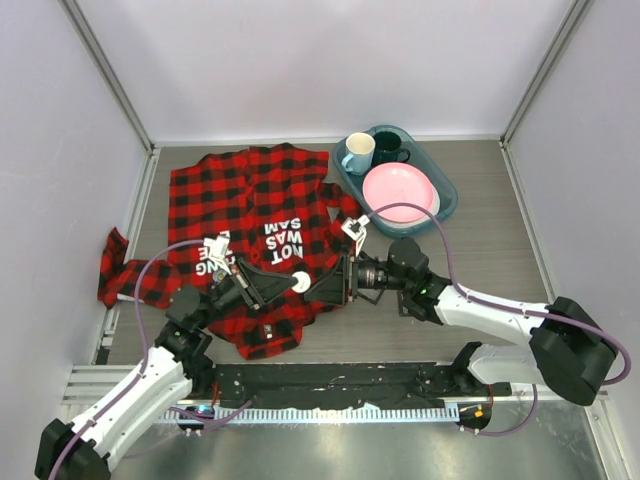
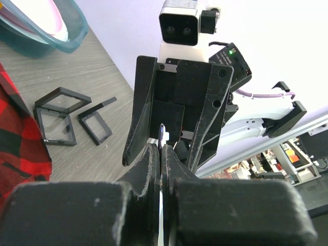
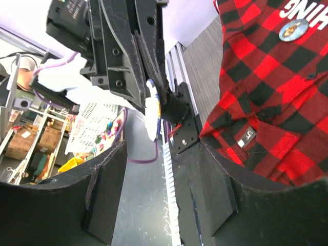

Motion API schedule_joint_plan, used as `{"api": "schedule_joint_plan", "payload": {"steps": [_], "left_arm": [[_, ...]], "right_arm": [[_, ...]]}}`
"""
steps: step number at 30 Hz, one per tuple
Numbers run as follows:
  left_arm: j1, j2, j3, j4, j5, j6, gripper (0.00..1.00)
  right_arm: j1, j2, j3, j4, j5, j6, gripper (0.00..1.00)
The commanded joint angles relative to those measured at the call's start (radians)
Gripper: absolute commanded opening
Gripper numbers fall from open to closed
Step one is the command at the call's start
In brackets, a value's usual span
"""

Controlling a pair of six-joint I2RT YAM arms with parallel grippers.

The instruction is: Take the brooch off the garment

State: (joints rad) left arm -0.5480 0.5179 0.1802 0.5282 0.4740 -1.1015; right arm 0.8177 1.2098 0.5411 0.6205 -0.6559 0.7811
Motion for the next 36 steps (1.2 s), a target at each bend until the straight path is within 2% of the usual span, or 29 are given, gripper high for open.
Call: {"api": "schedule_joint_plan", "payload": {"steps": [1, 4, 5, 6, 10, 19, 28, 36], "left_arm": [[-0.001, 0.007, -0.005, 0.118, -0.025, -0.024, 0.0], [-0.001, 0.024, -0.005, 0.15, -0.015, -0.034, 0.0], [-0.001, 0.027, -0.005, 0.156, -0.011, -0.034, 0.0], [-0.001, 0.03, -0.005, 0.161, -0.011, -0.034, 0.0], [-0.001, 0.034, -0.01, 0.168, -0.006, -0.034, 0.0], [-0.001, 0.031, -0.015, 0.17, 0.014, -0.026, 0.0], [-0.001, 0.034, -0.012, 0.17, 0.02, -0.023, 0.0], [-0.001, 0.03, 0.001, 0.148, 0.021, -0.006, 0.0]], "right_arm": [[0.008, 0.028, 0.003, 0.195, 0.059, 0.07, 0.62], [0.006, 0.051, 0.016, 0.206, 0.065, 0.082, 0.5], [0.008, 0.056, 0.014, 0.217, 0.067, 0.086, 0.42], [0.008, 0.059, 0.013, 0.229, 0.067, 0.092, 0.41], [0.008, 0.073, 0.01, 0.277, 0.064, 0.122, 0.38], [0.001, 0.091, 0.0, 0.321, 0.065, 0.17, 0.4], [-0.002, 0.109, 0.014, 0.3, 0.059, 0.168, 0.38], [-0.002, 0.126, 0.013, 0.242, 0.143, 0.175, 0.33]]}}
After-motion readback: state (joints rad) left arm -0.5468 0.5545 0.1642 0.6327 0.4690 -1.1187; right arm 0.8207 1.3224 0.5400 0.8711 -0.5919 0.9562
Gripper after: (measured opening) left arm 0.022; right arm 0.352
